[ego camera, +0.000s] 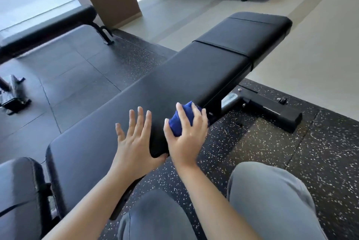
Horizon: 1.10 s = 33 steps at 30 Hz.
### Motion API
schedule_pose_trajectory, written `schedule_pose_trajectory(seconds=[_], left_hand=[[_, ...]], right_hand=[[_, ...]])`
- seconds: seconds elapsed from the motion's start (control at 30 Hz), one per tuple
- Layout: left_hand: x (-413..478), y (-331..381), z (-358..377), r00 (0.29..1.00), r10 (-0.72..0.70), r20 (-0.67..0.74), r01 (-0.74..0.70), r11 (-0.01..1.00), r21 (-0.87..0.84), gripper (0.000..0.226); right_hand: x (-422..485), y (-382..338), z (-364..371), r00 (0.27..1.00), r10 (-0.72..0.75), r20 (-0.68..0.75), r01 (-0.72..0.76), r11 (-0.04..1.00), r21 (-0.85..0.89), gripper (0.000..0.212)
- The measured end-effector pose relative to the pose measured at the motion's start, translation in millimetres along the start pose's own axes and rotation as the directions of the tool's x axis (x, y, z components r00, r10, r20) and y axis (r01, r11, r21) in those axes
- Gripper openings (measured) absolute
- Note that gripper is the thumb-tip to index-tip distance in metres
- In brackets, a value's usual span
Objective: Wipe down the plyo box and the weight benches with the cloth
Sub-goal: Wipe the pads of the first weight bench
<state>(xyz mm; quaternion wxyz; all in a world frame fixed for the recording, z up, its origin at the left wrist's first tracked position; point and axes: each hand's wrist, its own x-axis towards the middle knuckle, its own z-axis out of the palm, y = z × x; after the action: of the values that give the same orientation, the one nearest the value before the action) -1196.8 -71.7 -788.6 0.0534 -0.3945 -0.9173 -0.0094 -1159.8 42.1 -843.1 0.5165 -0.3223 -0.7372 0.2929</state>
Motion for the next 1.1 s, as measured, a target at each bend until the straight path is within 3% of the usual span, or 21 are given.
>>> schedule_pose_trajectory(seconds=[0.3, 0.43, 0.7, 0.83, 1.1], left_hand=[[-8.6, -2.8, -8.8, 1.0, 0.029, 0.008, -0.029, 0.998, -0.055, 0.116], [-16.0, -4.1, -7.0, 0.995, 0.09, 0.052, -0.089, 0.996, -0.029, 0.121], [-17.8, -5.6, -8.2, 0.979, 0.173, 0.104, -0.171, 0.985, -0.029, 0.114], [-15.5, -10.6, -1.5, 0.977, 0.203, 0.068, -0.202, 0.979, -0.018, 0.12], [-10.7, -5.9, 2.1, 0.992, 0.126, 0.006, -0.127, 0.989, 0.074, 0.131]], right_hand=[[23.0, 23.1, 3.2, 0.998, -0.034, -0.055, 0.036, 0.999, 0.029, 0.038], [23.6, 22.7, -0.9, 1.0, -0.02, 0.002, 0.02, 0.999, 0.03, 0.04], [24.6, 20.1, -4.2, 0.999, -0.048, -0.004, 0.047, 0.996, -0.073, 0.044], [22.9, 19.9, -2.3, 0.999, -0.036, -0.028, 0.033, 0.996, -0.086, 0.044], [24.7, 20.2, -1.9, 1.0, -0.007, -0.01, 0.006, 0.997, -0.083, 0.044]])
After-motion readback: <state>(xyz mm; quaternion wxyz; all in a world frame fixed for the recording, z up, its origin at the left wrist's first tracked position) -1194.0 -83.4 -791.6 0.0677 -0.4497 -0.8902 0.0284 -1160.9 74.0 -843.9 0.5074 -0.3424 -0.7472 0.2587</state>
